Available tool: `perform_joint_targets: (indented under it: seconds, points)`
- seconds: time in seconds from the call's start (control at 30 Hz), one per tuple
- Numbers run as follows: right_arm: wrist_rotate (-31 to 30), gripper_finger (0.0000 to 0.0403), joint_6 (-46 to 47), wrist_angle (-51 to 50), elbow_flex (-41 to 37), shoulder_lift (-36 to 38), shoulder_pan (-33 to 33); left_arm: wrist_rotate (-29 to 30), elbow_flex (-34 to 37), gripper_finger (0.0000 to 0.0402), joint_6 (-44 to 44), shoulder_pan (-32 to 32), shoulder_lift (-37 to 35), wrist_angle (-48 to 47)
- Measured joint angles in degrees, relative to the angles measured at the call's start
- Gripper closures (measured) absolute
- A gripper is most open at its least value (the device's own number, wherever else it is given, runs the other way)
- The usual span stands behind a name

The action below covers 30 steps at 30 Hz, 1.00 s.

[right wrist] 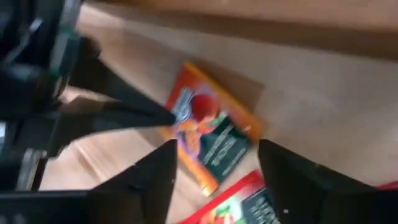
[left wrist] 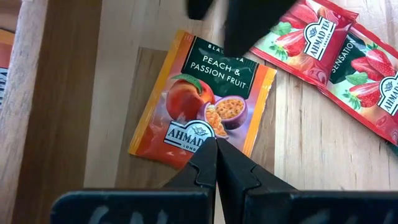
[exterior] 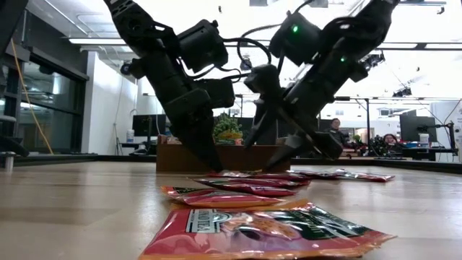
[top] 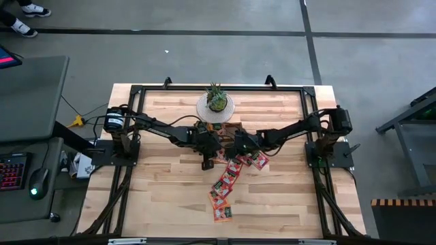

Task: Pick & Place Tea
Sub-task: Put the top orange tea bag into the middle section of the wooden organizer

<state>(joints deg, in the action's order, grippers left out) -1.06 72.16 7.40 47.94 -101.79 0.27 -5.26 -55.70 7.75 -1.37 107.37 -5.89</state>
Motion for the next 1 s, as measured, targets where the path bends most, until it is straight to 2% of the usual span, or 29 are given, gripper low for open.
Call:
perform_joint_targets:
  seconds: [0.17, 0.67, 0.83, 1.0]
  points:
    - [4.5, 0.0140, -0.1, -0.4, 0.1, -1.5, -2.2, 0.0, 0.1, 0.0401, 0.0, 0.0, 0.0, 0.0]
    - [9.8, 0.0138, -0.1, 9.1, 0.2, -6.9, -2.4, -0.2, 0.1, 0.0401, 0.0, 0.0, 0.0, 0.1]
    - [10.6, 0.0160, -0.1, 10.6, 0.2, -7.9, -2.2, -0.3, 0.1, 0.0401, 0.0, 0.0, 0.0, 0.1]
    - [10.1, 0.0226, -0.1, 9.2, 0.2, -8.0, -2.3, -0.5, 0.1, 0.0401, 0.0, 0.0, 0.0, 0.1]
